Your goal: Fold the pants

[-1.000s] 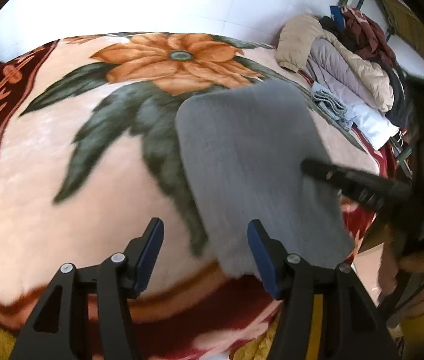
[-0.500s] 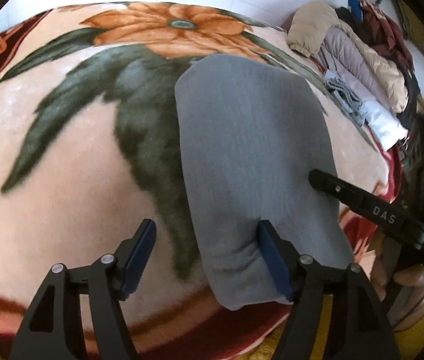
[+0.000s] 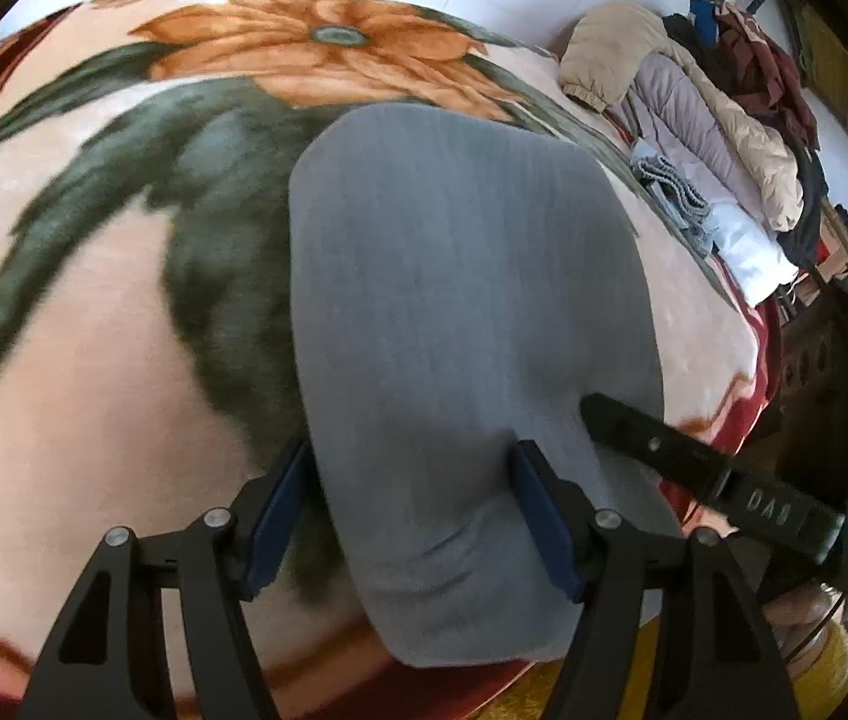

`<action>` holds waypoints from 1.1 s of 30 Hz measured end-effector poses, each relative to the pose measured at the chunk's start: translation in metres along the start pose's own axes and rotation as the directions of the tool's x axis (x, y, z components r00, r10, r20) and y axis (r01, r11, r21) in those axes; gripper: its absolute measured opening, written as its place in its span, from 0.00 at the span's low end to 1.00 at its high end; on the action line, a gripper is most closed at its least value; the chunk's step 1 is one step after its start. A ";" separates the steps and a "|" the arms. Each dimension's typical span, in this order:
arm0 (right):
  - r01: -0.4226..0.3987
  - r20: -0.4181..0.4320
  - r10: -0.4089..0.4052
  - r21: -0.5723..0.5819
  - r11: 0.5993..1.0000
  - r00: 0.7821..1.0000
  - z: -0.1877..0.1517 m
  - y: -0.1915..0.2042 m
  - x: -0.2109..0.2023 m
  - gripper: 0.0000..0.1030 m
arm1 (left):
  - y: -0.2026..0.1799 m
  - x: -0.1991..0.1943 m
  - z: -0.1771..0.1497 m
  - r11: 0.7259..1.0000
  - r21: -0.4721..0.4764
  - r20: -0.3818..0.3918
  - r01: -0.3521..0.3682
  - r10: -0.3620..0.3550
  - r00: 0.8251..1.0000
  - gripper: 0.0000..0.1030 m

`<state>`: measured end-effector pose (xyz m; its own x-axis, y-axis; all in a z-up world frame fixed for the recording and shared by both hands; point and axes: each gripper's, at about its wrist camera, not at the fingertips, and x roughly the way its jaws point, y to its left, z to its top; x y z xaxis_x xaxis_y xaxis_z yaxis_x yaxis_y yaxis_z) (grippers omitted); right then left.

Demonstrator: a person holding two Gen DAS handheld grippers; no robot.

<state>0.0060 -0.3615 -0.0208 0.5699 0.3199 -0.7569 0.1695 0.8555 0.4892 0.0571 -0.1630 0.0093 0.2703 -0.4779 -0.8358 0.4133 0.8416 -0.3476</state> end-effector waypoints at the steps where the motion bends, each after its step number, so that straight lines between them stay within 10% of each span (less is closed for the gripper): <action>1: 0.001 0.001 -0.001 -0.012 1.000 1.000 0.000 0.001 0.001 0.67 | 0.000 0.003 0.002 1.000 -0.004 -0.003 0.013 -0.013 1.000 0.68; 4: -0.105 -0.020 0.104 -0.005 0.995 0.994 0.001 0.003 0.001 0.35 | -0.001 0.006 0.004 0.999 -0.018 -0.008 0.036 -0.037 0.999 0.60; 10: -0.136 0.026 0.136 -0.003 0.991 0.990 -0.004 0.009 -0.012 0.17 | -0.004 -0.007 0.005 0.997 -0.007 0.020 0.078 -0.078 0.997 0.33; 20: -0.235 0.056 0.242 -0.114 0.965 0.969 0.003 0.093 -0.021 0.17 | 0.012 -0.073 0.021 0.999 -0.006 0.128 0.053 -0.052 0.990 0.28; 33: -0.262 -0.085 0.248 -0.256 0.930 0.965 0.022 0.216 0.068 0.17 | 0.149 -0.133 0.035 0.990 -0.135 0.188 -0.027 0.052 0.981 0.29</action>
<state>0.0995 -0.1639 0.0428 0.5235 0.5557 -0.6459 -0.1976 0.8166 0.5424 0.1127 0.0175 0.0834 0.4501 -0.4723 -0.7578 0.2848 0.8803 -0.3795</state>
